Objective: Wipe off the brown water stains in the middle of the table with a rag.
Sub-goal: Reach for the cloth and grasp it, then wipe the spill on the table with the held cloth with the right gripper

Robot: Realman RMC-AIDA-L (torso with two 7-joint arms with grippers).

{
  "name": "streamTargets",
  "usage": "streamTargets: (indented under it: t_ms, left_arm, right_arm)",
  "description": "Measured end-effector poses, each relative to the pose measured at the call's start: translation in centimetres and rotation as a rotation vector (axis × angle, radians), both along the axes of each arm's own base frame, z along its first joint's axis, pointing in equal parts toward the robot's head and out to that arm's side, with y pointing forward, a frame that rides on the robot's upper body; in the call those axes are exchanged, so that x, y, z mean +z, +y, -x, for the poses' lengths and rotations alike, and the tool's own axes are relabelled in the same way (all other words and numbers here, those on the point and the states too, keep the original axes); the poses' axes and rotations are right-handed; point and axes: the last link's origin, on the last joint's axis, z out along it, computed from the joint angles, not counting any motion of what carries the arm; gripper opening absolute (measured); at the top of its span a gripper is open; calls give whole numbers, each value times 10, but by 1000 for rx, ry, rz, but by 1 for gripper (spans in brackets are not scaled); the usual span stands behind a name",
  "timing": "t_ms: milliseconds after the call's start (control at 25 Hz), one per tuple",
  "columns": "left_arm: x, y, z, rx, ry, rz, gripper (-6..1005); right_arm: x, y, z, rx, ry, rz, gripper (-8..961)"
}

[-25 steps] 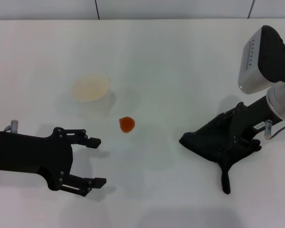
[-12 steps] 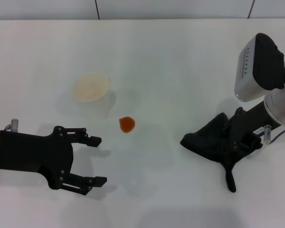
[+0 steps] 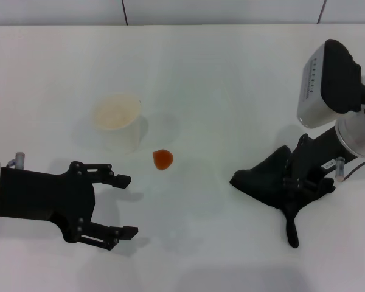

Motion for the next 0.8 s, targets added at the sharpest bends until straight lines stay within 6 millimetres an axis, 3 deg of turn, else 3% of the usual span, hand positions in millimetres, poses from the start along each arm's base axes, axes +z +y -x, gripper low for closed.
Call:
streamTargets:
  t_ms: [400, 800]
  left_arm:
    - [-6, -2, -3, -17, 4, 28, 892]
    - [-7, -2, -7, -27, -1, 33, 892]
  right_arm:
    - [-8, 9, 14, 54, 12, -32, 71]
    - [-38, 21, 42, 147, -9, -34, 70]
